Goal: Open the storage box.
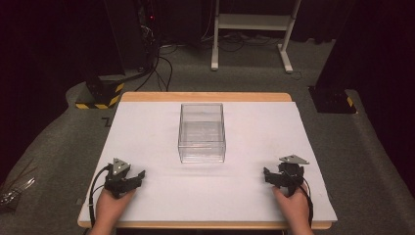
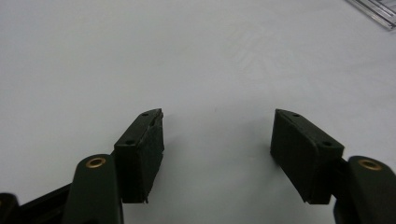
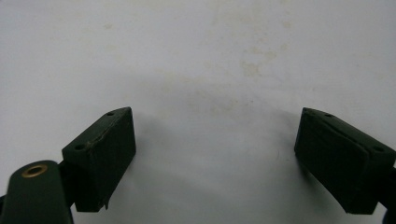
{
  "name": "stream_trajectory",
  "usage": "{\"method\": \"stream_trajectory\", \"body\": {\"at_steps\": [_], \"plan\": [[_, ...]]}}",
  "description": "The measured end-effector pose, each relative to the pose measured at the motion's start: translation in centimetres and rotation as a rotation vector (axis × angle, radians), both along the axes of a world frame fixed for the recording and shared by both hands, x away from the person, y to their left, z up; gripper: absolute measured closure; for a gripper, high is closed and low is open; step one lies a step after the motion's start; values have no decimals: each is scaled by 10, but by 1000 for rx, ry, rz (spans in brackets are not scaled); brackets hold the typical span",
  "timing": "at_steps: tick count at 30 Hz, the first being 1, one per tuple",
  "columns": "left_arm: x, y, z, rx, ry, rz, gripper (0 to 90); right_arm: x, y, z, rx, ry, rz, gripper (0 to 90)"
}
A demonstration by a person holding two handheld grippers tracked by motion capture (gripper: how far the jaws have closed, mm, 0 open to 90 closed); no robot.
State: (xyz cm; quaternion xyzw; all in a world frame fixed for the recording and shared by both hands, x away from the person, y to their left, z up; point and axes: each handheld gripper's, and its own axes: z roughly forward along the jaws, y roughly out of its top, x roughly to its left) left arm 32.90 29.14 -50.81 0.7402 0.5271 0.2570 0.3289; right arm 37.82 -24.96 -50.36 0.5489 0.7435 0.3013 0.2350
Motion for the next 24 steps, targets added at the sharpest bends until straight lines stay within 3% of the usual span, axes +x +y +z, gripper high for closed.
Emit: {"method": "stream_trajectory", "body": {"at_steps": [13,16,21,23,24], "plan": [[1,1,0,-13,6,3,345,0,-1,2,-10,10,25,114],[0,1,0,-13,6,7,344,-6,-5,8,10,-13,64,113],[-1,0,0,-16,2,7,375,-9,-3,4,-1,18,80,114],[-3,-2,0,0,-12,-11,414,-11,-2,2,-14,13,91,114],[-5,-6,1,28,-29,-22,412,-11,-2,1,-11,9,93,113]]}}
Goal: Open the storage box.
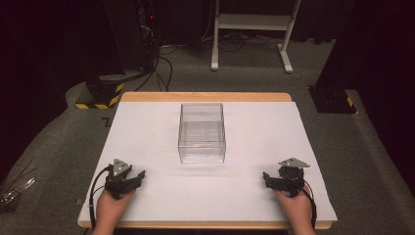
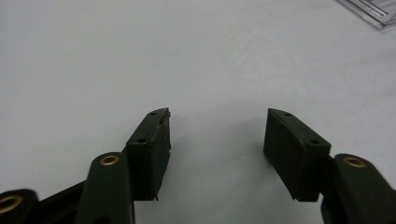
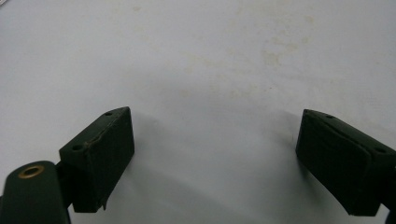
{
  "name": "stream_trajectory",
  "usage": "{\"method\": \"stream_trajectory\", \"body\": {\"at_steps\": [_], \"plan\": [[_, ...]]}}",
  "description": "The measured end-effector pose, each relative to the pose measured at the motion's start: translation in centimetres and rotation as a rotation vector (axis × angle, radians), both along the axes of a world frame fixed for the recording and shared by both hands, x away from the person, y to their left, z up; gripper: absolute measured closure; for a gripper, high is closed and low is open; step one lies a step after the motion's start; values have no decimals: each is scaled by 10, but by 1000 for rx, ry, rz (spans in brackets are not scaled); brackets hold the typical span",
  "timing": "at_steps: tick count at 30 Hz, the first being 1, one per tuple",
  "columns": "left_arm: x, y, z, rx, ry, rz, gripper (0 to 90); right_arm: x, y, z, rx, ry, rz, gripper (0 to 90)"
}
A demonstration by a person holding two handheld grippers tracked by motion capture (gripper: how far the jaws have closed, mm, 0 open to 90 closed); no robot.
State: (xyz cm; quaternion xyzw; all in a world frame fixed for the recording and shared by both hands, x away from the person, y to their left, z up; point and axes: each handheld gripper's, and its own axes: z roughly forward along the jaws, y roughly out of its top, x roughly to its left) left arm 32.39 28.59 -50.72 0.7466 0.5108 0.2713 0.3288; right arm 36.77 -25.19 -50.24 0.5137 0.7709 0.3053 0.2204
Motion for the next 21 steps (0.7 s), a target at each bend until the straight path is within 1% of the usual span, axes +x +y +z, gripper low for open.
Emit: {"method": "stream_trajectory", "body": {"at_steps": [1,2,3,4,5,6,7,8,9,10,11,13,14,15,16,21], "plan": [[-3,-3,1,6,-8,3,413,0,0,0,3,0,-1,112],[-4,-4,1,0,-12,-5,421,0,0,0,5,0,-1,112],[-5,-6,2,-11,-7,-15,429,0,0,-1,5,-1,-1,112],[-5,-6,2,-11,-7,-15,432,0,0,-1,5,-1,-1,112],[-7,-9,3,-54,1,-29,433,0,0,-1,6,-2,-2,113],[-7,-10,4,-76,5,-39,436,0,0,-1,6,-2,-2,112],[-7,-10,4,-76,5,-39,442,0,0,-1,6,-2,-2,112],[-8,-14,5,-98,5,-57,450,0,-1,-1,6,-2,-1,112],[-8,-14,5,-98,5,-57,457,0,-1,-1,6,-2,-1,112],[-8,-17,7,-80,1,-73,459,0,-1,-1,7,-2,-1,112],[-8,-19,8,-77,0,-76,467,0,-1,-1,7,-2,-1,112],[-7,-21,10,-89,-4,-80,472,0,-1,-1,7,-2,-1,112],[-8,-23,11,-110,-4,-79,487,0,-1,-1,9,-2,-1,113],[-8,-23,11,-110,-4,-79,488,-1,0,-1,9,1,-4,113],[-7,-25,14,-127,-13,-86,488,-1,0,-1,8,0,-4,113],[-7,-30,16,-146,-22,-104,488,-1,-1,-1,7,-1,-4,113]]}}
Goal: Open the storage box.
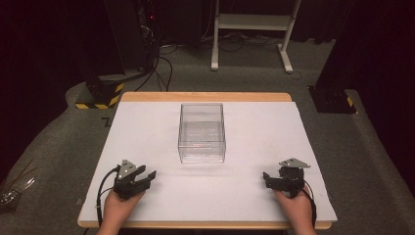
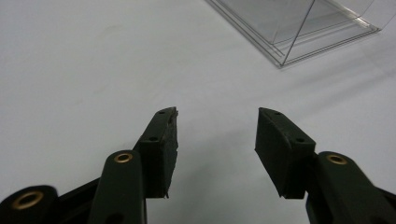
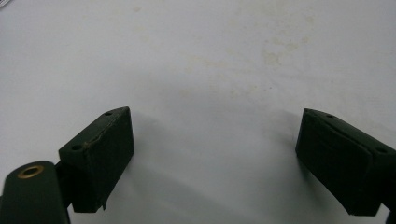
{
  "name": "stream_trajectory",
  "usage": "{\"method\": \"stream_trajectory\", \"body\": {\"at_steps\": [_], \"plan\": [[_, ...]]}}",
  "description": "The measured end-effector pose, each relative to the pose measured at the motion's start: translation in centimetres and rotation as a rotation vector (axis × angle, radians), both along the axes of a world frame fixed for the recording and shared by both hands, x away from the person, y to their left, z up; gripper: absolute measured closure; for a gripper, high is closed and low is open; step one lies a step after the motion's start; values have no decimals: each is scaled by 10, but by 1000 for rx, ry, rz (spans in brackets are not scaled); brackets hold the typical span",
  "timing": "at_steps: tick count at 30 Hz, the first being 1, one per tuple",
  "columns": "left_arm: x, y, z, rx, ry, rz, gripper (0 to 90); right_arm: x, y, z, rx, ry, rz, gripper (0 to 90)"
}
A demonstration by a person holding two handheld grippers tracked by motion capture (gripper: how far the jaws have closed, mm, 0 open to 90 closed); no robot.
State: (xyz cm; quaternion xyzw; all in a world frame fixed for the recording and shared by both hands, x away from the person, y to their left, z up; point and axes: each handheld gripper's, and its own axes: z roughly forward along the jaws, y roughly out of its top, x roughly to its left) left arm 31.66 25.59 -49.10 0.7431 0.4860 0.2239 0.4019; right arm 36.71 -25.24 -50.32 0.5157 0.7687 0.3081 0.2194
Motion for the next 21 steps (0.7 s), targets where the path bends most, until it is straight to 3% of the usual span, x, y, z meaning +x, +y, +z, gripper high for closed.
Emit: {"method": "stream_trajectory", "body": {"at_steps": [11,17,21], "plan": [[2,-19,9,-8,-3,-76,497,0,0,0,-5,-5,2,117],[2,-37,16,-27,-47,-139,475,-1,0,0,-6,-10,2,124],[2,-46,19,-27,-60,-154,474,-1,0,0,-4,-11,4,124]]}}
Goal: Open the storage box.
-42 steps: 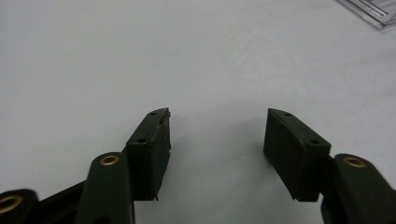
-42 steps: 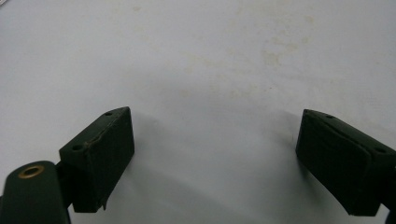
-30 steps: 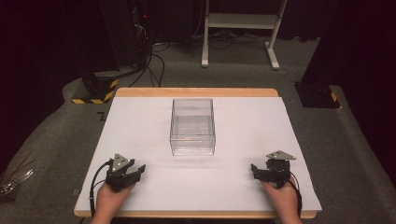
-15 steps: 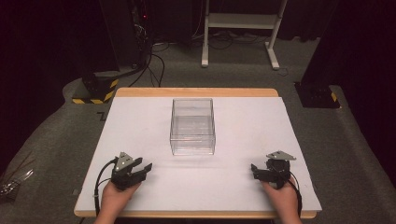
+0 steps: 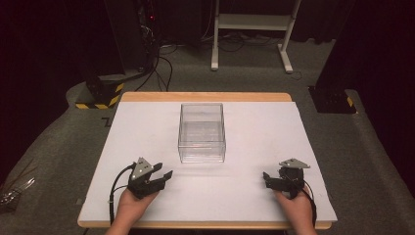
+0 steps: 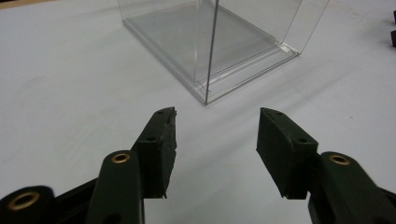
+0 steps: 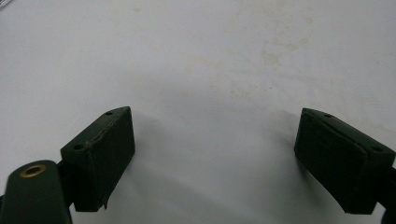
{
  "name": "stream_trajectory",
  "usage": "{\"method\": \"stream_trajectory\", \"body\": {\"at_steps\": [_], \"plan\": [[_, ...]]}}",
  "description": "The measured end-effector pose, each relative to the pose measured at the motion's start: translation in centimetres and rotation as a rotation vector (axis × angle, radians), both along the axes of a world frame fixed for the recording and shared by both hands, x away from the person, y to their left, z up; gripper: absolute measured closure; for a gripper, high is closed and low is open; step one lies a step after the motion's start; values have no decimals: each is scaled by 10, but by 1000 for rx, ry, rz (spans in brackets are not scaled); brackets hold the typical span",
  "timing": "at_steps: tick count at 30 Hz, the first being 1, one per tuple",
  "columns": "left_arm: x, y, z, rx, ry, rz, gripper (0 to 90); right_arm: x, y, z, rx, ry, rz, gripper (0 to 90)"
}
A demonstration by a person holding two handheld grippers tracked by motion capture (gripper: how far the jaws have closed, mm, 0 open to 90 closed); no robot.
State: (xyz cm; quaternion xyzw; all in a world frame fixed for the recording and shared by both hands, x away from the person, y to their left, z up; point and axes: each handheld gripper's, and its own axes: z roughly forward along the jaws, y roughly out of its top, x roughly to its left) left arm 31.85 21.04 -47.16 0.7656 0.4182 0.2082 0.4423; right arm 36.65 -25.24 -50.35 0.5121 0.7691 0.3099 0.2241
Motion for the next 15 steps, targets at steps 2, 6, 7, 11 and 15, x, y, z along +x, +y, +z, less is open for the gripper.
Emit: {"method": "stream_trajectory", "body": {"at_steps": [2,6,7,11,15], "plan": [[0,-5,4,-28,-5,-22,471,0,0,0,0,0,-1,124],[0,-9,9,-62,-10,-51,454,-1,0,0,1,2,-2,125],[1,-10,9,-65,-16,-58,446,-1,0,0,1,1,-2,125],[5,-15,13,-56,-9,-70,425,-1,0,0,2,2,-2,124],[9,-20,17,-62,-18,-66,408,-1,0,0,1,2,-2,125]]}}
